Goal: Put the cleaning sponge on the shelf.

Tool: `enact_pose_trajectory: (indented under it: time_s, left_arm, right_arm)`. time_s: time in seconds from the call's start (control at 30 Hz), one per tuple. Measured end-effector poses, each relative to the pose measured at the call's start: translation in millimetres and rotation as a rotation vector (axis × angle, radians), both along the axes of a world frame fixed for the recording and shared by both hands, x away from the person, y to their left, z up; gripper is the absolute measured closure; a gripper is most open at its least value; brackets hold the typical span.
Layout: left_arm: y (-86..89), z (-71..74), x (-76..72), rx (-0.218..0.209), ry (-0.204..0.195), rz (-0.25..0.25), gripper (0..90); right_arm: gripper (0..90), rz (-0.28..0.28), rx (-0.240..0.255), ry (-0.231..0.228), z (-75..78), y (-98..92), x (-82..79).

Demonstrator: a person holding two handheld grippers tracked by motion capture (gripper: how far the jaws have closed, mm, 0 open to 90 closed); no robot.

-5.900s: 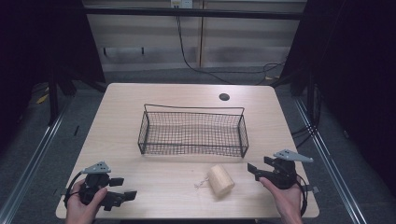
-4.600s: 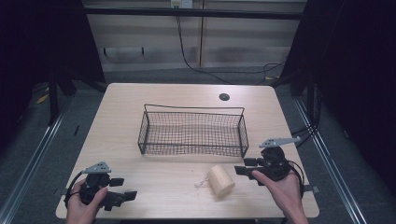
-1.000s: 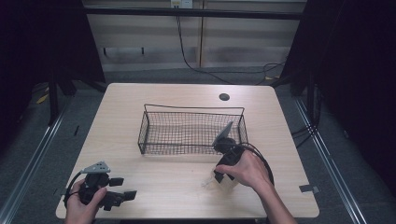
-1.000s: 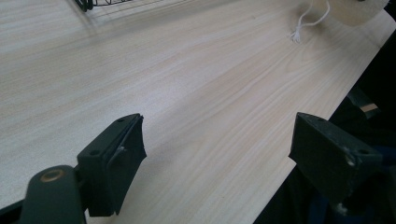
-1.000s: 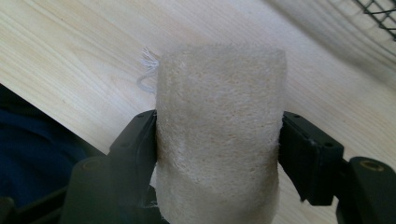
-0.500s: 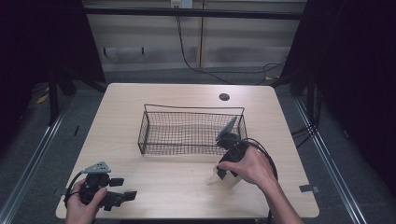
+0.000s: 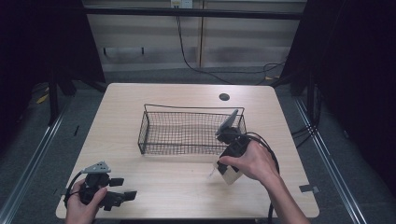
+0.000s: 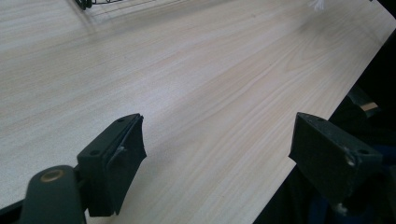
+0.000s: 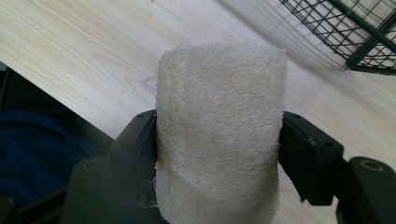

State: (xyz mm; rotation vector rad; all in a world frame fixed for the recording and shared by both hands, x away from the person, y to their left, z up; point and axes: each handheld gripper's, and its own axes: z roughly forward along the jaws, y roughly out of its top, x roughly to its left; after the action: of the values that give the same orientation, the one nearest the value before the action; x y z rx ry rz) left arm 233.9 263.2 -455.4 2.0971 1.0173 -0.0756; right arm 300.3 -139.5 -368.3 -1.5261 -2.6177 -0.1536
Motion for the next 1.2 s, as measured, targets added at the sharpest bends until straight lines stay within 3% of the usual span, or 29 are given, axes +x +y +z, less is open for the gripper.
enact_pose_trajectory:
  time_s: [0.57,0.87,1.2]
  left_arm:
    - [0.1,-0.4,0.2,-0.003,0.004,0.001,17.5]
    - [0.4,-0.6,0.5,-0.002,0.008,-0.003,17.5]
    - [0.6,-0.4,0.6,-0.006,0.005,0.004,17.5]
  right_arm:
    - [32.9,0.053,-0.019,-0.017,36.4,8.0,4.7]
    - [32.9,0.081,-0.014,-0.032,42.8,13.4,15.2]
    - [33.0,0.055,-0.013,-0.028,51.6,22.7,31.2]
